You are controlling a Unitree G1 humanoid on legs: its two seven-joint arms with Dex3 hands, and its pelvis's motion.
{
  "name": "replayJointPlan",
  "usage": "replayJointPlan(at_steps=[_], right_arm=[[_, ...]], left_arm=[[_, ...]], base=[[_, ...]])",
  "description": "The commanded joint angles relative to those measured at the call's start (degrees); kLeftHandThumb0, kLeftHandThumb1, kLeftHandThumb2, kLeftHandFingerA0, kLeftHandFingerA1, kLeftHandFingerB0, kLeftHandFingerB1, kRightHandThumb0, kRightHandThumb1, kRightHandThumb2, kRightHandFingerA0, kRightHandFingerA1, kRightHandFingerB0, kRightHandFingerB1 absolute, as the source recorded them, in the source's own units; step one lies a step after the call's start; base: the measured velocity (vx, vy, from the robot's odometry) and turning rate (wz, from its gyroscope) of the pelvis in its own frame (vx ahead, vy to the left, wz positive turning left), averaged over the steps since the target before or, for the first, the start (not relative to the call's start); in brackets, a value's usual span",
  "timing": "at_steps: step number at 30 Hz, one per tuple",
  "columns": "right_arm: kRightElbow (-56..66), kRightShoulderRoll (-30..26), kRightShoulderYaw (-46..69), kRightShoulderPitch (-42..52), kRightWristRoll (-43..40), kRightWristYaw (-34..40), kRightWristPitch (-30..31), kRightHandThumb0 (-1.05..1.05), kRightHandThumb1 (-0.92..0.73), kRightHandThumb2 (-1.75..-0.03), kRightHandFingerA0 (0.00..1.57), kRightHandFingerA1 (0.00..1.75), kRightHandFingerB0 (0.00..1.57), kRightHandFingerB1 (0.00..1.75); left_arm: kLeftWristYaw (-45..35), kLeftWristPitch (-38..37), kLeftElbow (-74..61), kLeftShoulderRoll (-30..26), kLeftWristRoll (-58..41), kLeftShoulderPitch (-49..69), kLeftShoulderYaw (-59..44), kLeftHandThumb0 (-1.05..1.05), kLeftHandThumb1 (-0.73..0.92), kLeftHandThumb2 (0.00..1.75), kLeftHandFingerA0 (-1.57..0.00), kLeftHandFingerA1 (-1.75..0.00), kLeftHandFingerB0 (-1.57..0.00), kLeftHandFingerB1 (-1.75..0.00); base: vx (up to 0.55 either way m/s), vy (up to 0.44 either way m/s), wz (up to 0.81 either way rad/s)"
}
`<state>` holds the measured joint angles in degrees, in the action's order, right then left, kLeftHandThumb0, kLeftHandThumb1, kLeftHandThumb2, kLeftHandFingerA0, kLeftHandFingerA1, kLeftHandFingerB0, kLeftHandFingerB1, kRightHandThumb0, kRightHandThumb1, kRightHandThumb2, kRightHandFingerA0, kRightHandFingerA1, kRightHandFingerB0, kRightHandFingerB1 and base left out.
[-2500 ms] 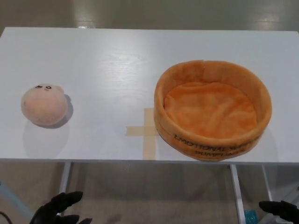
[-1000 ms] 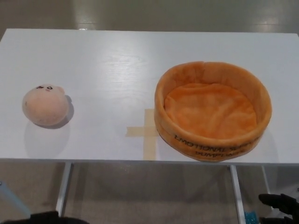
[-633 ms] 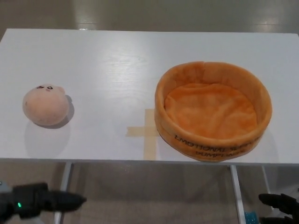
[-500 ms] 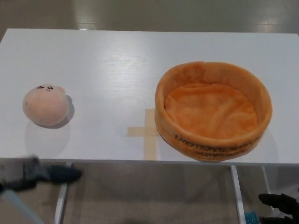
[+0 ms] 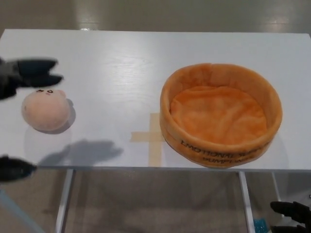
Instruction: Use the left hand to pick up the pink round toy on the left and place it inside the orange plate on the desk.
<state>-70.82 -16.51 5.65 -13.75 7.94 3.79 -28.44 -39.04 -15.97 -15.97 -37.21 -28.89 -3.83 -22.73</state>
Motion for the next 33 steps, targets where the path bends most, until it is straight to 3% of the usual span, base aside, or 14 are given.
replayJointPlan(at_steps=[1, 5, 13, 14, 15, 16, 18, 19, 21, 22, 25, 26, 33], right_arm=[[-0.3, -0.5, 0.2, -0.4, -0.7, -0.2, 0.4, -0.15, -0.64, -0.58, 0.63, 0.57, 0.57, 0.47], [-0.3, -0.5, 0.4, -0.8, -0.9, -0.4, 0.4, -0.15, -0.63, -0.58, 0.58, 0.53, 0.57, 0.48], [-0.4, -0.7, 0.0, 0.2, -0.4, -0.2, -0.4, -0.14, -0.64, -0.58, 0.63, 0.58, 0.59, 0.48], [-0.4, -0.7, 0.1, 0.2, -0.5, -0.2, -0.4, -0.13, -0.64, -0.58, 0.65, 0.60, 0.59, 0.48], [-0.4, -0.6, 0.1, 0.2, -0.6, -0.3, -0.4, -0.13, -0.64, -0.58, 0.65, 0.60, 0.59, 0.48], [-0.3, -0.6, 0.2, 0.2, -0.6, -0.3, -0.5, -0.14, -0.64, -0.58, 0.64, 0.59, 0.58, 0.48], [-0.2, -0.6, 0.2, 0.3, -0.7, -0.4, -0.5, -0.14, -0.64, -0.58, 0.64, 0.59, 0.58, 0.48], [-0.3, -0.6, 0.2, 0.1, -0.8, -0.4, -0.3, -0.15, -0.65, -0.59, 0.64, 0.58, 0.58, 0.47], [-0.4, -0.6, 0.4, -0.2, -0.9, -0.4, 0.0, -0.14, -0.64, -0.58, 0.64, 0.58, 0.57, 0.47], [-0.4, -0.6, 0.3, -0.3, -0.8, -0.2, -0.1, -0.14, -0.63, -0.58, 0.61, 0.55, 0.58, 0.48], [-0.4, -0.7, 0.0, -0.3, -0.4, 0.1, -0.5, -0.14, -0.63, -0.58, 0.64, 0.59, 0.59, 0.48], [-0.4, -0.7, -0.1, -0.4, -0.3, 0.2, -0.4, -0.14, -0.64, -0.58, 0.65, 0.59, 0.59, 0.48], [-0.4, -0.6, 0.2, -0.6, -0.7, -0.1, -0.1, -0.14, -0.64, -0.58, 0.60, 0.55, 0.58, 0.48]], left_arm=[[8.6, -7.1, 21.2, -3.2, 22.5, -15.5, 5.9, -0.23, 0.33, 0.87, -0.08, -0.51, -0.08, -0.50], [14.0, -9.0, 33.6, -5.2, 32.0, -23.3, 11.2, -0.25, 0.31, 0.86, -0.06, -0.51, -0.06, -0.49], [23.0, -8.8, 49.3, -6.3, 43.9, -32.0, 21.8, -0.25, 0.20, 0.80, -0.06, -0.50, -0.06, -0.50], [23.7, -8.4, 50.5, -6.4, 44.8, -32.8, 22.9, -0.46, 0.40, 0.52, -0.21, -0.32, -0.16, -0.29], [24.1, -8.2, 51.1, -6.5, 45.3, -33.2, 23.6, -0.46, 0.40, 0.52, -0.21, -0.32, -0.16, -0.29], [25.0, -7.1, 52.7, -6.6, 47.1, -34.2, 25.6, -0.27, 0.23, 0.80, 0.00, -0.48, 0.00, -0.47], [26.2, -6.1, 54.6, -6.7, 49.1, -35.5, 28.0, -0.27, 0.23, 0.80, 0.00, -0.48, 0.00, -0.47], [27.0, -6.0, 56.1, -6.8, 50.4, -36.5, 29.6, -0.47, 0.41, 0.52, -0.18, -0.31, -0.15, -0.28], [29.1, -6.1, 59.9, -6.6, 53.2, -39.0, 33.2, -0.49, 0.39, 0.52, -0.18, -0.32, -0.15, -0.29], [29.8, -5.7, 61.2, -6.5, 54.3, -39.8, 34.6, -0.28, 0.16, 0.77, -0.01, -0.49, -0.01, -0.47], [30.8, -4.6, 64.2, -6.0, 55.7, -41.5, 37.6, -0.27, 0.16, 0.77, -0.01, -0.49, 0.00, -0.47], [30.6, -4.0, 65.0, -5.7, 55.9, -41.8, 38.4, -0.49, 0.37, 0.52, -0.04, -0.26, -0.10, -0.29], [29.0, -2.0, 67.7, -5.2, 55.0, -43.3, 42.3, -0.54, 0.37, 0.53, 0.00, -0.15, -0.09, -0.27]], base=[[0.00, 0.000, 0.00], [0.00, 0.000, 0.00], [0.00, 0.000, 0.00], [0.00, 0.000, 0.00], [0.00, 0.000, 0.00], [0.00, 0.000, 0.00], [0.00, 0.000, 0.00], [0.00, 0.000, 0.00], [0.00, 0.000, 0.00], [0.00, 0.000, 0.00], [0.00, 0.000, 0.00], [0.00, 0.000, 0.00], [0.00, 0.000, 0.00]])
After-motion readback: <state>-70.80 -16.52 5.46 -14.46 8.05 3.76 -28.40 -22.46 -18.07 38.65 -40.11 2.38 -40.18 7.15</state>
